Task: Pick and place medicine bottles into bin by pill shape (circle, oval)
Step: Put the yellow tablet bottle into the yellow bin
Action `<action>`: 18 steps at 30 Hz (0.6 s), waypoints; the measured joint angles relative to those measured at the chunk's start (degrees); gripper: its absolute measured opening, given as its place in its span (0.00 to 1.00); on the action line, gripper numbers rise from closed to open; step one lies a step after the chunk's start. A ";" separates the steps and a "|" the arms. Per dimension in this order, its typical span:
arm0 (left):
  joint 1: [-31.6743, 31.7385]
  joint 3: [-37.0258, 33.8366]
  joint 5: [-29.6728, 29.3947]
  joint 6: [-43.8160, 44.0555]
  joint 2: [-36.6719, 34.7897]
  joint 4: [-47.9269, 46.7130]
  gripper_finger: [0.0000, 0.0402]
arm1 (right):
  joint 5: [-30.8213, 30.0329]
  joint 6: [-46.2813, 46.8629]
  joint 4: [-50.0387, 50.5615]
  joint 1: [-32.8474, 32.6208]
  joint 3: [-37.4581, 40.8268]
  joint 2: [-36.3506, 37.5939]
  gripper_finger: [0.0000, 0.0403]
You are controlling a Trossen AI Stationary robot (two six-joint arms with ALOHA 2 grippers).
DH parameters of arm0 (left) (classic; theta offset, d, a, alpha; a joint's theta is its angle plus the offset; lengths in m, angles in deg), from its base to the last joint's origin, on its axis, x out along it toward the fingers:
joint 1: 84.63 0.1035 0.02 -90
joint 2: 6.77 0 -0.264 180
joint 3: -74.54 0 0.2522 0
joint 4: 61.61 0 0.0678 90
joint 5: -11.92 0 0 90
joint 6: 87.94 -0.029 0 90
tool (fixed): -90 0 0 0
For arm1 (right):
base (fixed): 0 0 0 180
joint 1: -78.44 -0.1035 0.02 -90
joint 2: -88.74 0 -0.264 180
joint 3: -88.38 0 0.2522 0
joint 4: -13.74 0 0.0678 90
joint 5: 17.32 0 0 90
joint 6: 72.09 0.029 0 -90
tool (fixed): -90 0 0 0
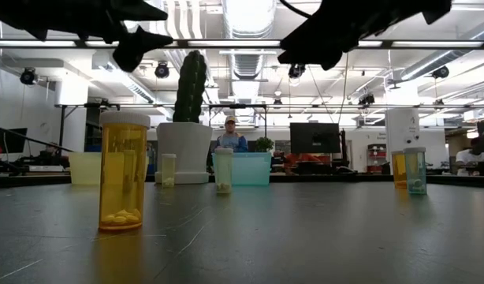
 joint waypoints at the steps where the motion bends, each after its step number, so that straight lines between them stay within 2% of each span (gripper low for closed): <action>1: -0.50 0.00 0.01 1.08 0.63 -0.01 0.53 | 0.00 -0.24 -1.12 0.00 0.82 0.51 0.57; 10: -5.78 1.25 0.00 4.07 5.67 -0.04 0.53 | 0.07 -0.31 -7.05 0.00 5.34 1.45 0.57; 18: -8.95 2.47 -0.03 4.10 9.00 0.01 0.53 | 3.52 -2.95 -16.64 0.00 10.11 1.47 0.57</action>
